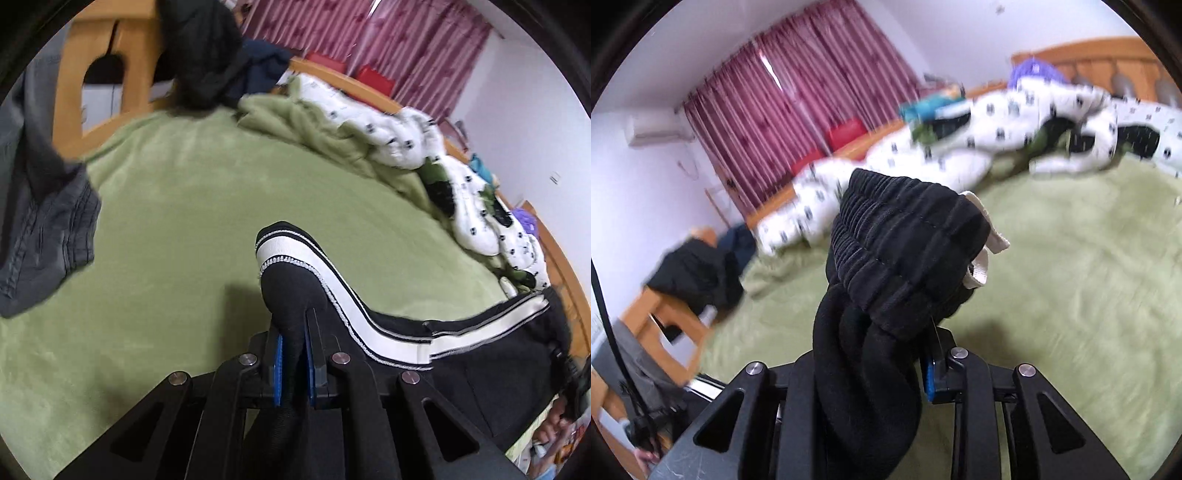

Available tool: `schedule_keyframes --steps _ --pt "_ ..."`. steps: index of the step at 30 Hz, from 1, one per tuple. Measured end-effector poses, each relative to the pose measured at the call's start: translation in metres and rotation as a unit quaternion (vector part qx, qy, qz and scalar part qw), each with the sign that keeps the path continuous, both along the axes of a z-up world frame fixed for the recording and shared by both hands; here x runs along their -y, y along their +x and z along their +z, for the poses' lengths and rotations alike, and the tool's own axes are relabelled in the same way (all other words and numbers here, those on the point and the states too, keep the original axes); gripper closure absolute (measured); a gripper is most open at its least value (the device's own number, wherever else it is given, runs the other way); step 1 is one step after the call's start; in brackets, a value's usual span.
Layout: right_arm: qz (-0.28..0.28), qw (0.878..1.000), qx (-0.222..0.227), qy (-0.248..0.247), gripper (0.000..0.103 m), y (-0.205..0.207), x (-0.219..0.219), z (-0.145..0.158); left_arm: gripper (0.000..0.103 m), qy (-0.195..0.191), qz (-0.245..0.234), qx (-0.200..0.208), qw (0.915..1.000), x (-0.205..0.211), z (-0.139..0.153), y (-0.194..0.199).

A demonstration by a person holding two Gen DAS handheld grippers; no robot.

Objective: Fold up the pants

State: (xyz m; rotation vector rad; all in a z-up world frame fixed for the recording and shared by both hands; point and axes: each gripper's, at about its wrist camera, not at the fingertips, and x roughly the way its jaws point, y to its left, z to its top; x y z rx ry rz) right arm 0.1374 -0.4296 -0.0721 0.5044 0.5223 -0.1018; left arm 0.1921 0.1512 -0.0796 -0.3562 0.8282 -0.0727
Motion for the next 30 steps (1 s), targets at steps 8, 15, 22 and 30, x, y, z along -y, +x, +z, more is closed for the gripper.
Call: schedule_keyframes --steps 8,15,22,30 --pt "-0.049 0.991 -0.122 0.005 0.062 0.007 0.047 -0.101 0.082 0.023 0.022 -0.056 0.9979 -0.022 -0.06 0.011" --pt "-0.064 0.986 -0.147 0.047 0.052 -0.035 0.057 -0.107 0.068 0.088 0.014 -0.033 0.9955 -0.008 -0.034 -0.022" --pt "-0.06 0.986 -0.142 -0.064 0.052 -0.077 -0.01 -0.062 0.052 0.071 -0.029 -0.041 0.9962 0.009 -0.066 -0.081" --pt "0.073 0.988 -0.092 -0.1 0.052 -0.059 -0.123 -0.044 0.052 0.046 -0.025 -0.03 0.9982 -0.004 -0.068 -0.124"
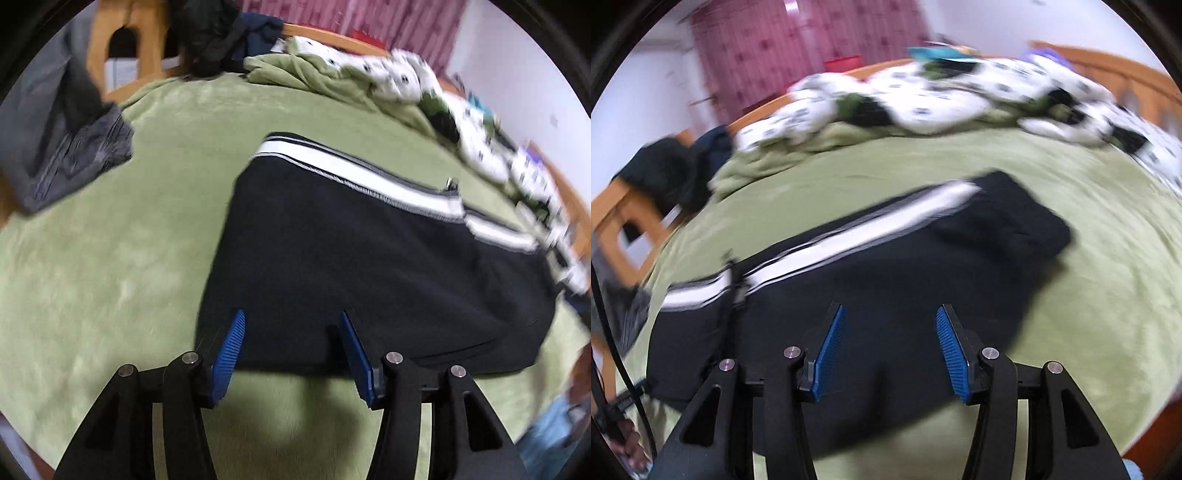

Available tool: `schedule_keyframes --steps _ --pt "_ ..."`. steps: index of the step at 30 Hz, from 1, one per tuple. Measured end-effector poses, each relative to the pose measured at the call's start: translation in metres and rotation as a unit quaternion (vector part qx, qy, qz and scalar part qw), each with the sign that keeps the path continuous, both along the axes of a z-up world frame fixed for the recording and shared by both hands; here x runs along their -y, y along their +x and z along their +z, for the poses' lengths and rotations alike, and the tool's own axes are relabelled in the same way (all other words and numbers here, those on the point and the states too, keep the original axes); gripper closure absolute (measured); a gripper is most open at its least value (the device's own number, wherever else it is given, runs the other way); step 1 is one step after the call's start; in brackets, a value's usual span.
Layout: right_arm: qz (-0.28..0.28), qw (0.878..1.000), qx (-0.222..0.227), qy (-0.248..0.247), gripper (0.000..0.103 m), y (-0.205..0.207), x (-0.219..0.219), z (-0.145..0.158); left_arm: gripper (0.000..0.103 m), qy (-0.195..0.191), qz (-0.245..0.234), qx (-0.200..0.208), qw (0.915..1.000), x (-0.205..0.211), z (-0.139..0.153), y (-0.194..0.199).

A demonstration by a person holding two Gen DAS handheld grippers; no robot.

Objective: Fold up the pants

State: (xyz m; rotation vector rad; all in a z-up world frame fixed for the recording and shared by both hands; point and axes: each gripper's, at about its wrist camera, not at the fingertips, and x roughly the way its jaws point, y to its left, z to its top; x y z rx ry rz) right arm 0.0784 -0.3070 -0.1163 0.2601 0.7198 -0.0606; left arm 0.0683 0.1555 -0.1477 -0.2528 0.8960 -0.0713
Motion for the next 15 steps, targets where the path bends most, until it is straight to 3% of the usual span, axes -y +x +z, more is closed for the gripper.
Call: schedule_keyframes --steps 3,6,8,11,15 --pt "0.061 0.998 -0.017 0.027 0.045 0.008 -0.023 -0.026 0.05 -0.063 0.026 0.012 0.9976 -0.029 -0.001 -0.018" --pt "0.056 0.995 -0.085 0.007 0.045 0.016 -0.036 -0.071 0.049 -0.1 0.042 0.008 0.994 -0.05 -0.011 -0.026" --pt "0.051 0.997 -0.045 -0.023 0.046 0.004 -0.044 -0.071 0.049 -0.122 0.055 0.001 0.991 -0.059 -0.019 -0.026" --pt "0.056 0.995 -0.057 -0.053 0.046 0.002 -0.052 -0.066 0.049 -0.155 0.051 -0.005 0.9865 -0.063 -0.033 -0.017" --pt "0.055 0.996 -0.064 -0.037 0.046 -0.002 -0.046 -0.058 0.051 -0.178 0.049 -0.01 0.9828 -0.057 -0.044 -0.001"
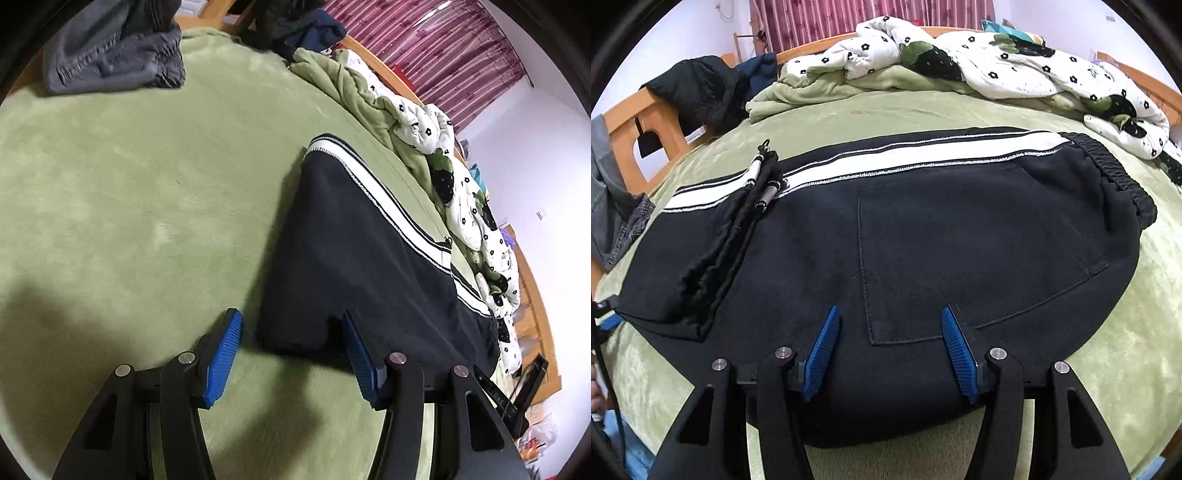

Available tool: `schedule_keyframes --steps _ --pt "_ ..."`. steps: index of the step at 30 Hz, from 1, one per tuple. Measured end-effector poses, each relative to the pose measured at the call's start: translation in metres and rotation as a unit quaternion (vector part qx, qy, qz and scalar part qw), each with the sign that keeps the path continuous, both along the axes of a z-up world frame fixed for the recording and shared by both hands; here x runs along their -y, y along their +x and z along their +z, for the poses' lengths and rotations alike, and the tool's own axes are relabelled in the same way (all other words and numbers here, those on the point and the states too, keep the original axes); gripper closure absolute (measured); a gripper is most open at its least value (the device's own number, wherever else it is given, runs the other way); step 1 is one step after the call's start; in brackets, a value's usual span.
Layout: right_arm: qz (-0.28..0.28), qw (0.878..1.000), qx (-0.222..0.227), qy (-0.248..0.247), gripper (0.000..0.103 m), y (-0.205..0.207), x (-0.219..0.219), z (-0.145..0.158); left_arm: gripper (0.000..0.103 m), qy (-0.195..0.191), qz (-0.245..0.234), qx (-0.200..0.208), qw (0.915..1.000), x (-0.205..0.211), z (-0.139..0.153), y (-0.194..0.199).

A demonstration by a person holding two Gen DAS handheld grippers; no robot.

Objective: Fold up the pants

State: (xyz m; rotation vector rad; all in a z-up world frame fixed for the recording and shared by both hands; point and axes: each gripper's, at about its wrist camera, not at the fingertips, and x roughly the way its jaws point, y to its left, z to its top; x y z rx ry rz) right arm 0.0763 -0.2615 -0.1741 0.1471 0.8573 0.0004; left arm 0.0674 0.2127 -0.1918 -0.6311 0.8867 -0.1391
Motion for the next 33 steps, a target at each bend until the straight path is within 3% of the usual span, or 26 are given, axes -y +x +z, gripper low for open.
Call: schedule_keyframes --steps 2,6,8,13,19,22,28,33 --pt "-0.009 1.0 0.006 0.017 0.046 -0.002 0.012 0.004 0.056 -0.01 0.009 0.002 0.9999 0.001 0.0 0.003" --pt "-0.019 0.999 0.022 0.032 0.045 0.007 0.031 0.011 0.084 -0.009 0.03 -0.011 0.9994 0.004 0.004 0.008" --pt "-0.04 0.999 0.014 0.018 0.045 0.011 0.046 0.014 0.088 0.005 0.038 0.001 0.9993 0.006 0.015 0.004" --pt "-0.052 0.998 0.04 0.021 0.045 0.003 0.078 0.022 0.091 0.111 0.033 0.055 0.9918 0.049 0.069 -0.002" --pt "-0.082 0.994 0.061 0.04 0.042 -0.015 0.122 0.006 0.092 0.139 -0.026 0.126 0.9818 0.125 0.132 0.003" --pt "-0.071 0.994 0.073 0.05 0.042 -0.024 0.136 0.007 0.092 0.147 -0.069 0.146 0.9759 0.176 0.149 0.007" --pt "-0.096 0.99 0.087 0.051 0.042 -0.047 0.16 0.008 0.092 0.156 -0.152 0.148 0.9648 0.278 0.142 0.018" --pt "-0.113 0.986 0.088 0.087 0.042 -0.057 0.182 0.003 0.092 0.139 -0.208 0.104 0.9626 0.345 0.102 0.026"
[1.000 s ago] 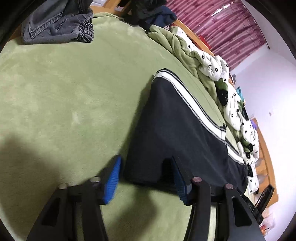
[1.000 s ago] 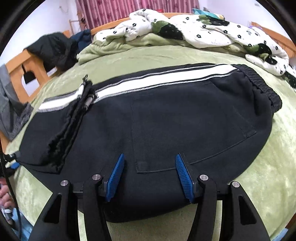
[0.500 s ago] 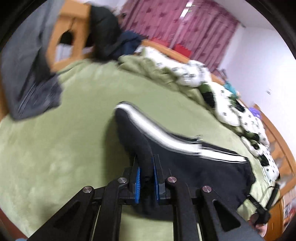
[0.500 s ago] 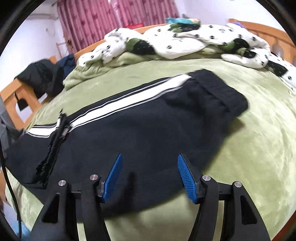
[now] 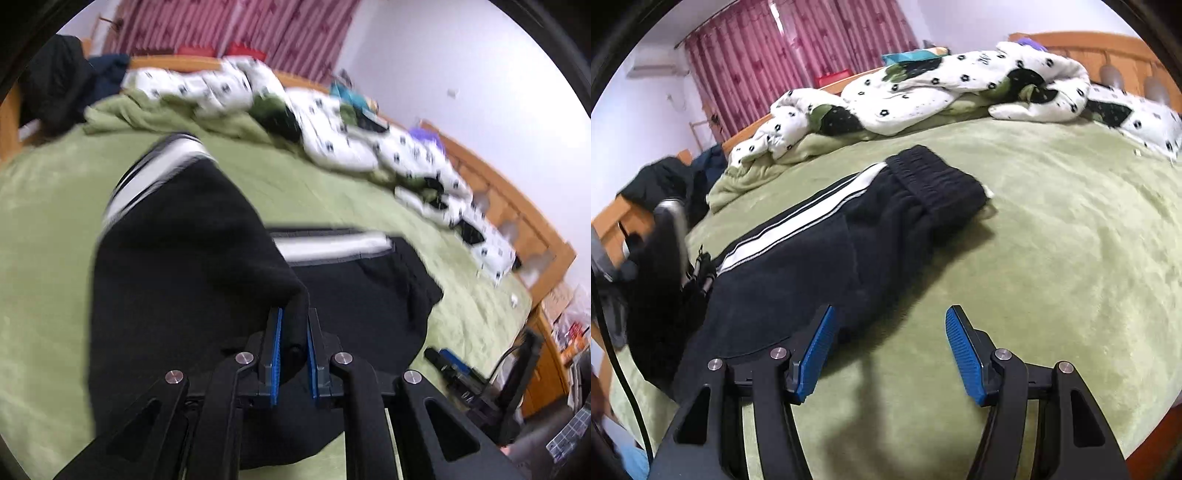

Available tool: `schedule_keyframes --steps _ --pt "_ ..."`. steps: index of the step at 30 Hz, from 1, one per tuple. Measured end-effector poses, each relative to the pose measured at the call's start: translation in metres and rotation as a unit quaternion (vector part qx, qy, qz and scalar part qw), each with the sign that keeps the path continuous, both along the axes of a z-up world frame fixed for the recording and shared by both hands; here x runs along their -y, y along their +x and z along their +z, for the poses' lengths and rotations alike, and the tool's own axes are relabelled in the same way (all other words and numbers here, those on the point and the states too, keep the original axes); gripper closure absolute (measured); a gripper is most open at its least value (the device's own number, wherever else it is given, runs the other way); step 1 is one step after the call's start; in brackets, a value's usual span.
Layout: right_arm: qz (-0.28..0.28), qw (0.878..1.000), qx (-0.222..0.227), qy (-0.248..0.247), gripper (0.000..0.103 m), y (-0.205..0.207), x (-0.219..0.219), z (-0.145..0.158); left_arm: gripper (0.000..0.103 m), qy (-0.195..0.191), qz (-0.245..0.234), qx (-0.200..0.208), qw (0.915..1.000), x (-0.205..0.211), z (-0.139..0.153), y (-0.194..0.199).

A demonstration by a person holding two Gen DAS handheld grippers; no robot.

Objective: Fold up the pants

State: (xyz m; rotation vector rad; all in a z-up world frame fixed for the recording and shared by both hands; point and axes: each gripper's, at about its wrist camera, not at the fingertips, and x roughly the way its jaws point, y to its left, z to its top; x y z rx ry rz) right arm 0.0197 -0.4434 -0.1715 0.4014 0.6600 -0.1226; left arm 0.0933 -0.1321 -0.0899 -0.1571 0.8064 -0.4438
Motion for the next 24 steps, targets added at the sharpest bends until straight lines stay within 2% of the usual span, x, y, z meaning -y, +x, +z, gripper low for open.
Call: schedule_keyframes --steps 5,8,10,11,14,17,20,24 --pt "-0.002 1.0 -0.001 0.021 0.042 -0.003 0.01 -0.004 0.089 0.016 -0.016 -0.054 0.9983 0.021 -0.044 -0.003" --pt "0.007 1.0 0.009 0.016 0.042 -0.006 0.005 0.0 0.08 -0.015 -0.048 -0.067 0.9965 0.016 -0.038 -0.01" --pt "0.024 1.0 0.015 0.012 0.042 -0.005 -0.004 0.005 0.08 -0.023 -0.06 -0.064 0.9959 0.009 -0.028 -0.018" --pt "0.035 0.999 0.018 0.01 0.042 -0.003 -0.01 0.008 0.077 -0.011 -0.054 -0.052 0.9971 0.002 -0.021 -0.024" --pt "0.061 0.998 0.024 0.008 0.042 0.001 -0.029 0.018 0.056 0.016 -0.029 -0.017 0.9993 -0.02 -0.008 -0.041" --pt "0.097 0.995 0.025 0.012 0.042 0.012 -0.058 0.029 0.055 0.026 0.002 0.002 0.9997 -0.049 -0.004 -0.049" --pt "0.139 0.99 0.018 0.02 0.042 0.03 -0.092 0.038 0.055 0.05 0.048 -0.002 0.9976 -0.081 -0.009 -0.051" --pt "0.181 0.982 -0.001 0.051 0.042 0.054 -0.122 0.04 0.055 0.05 0.087 -0.016 0.9948 -0.121 -0.017 -0.056"
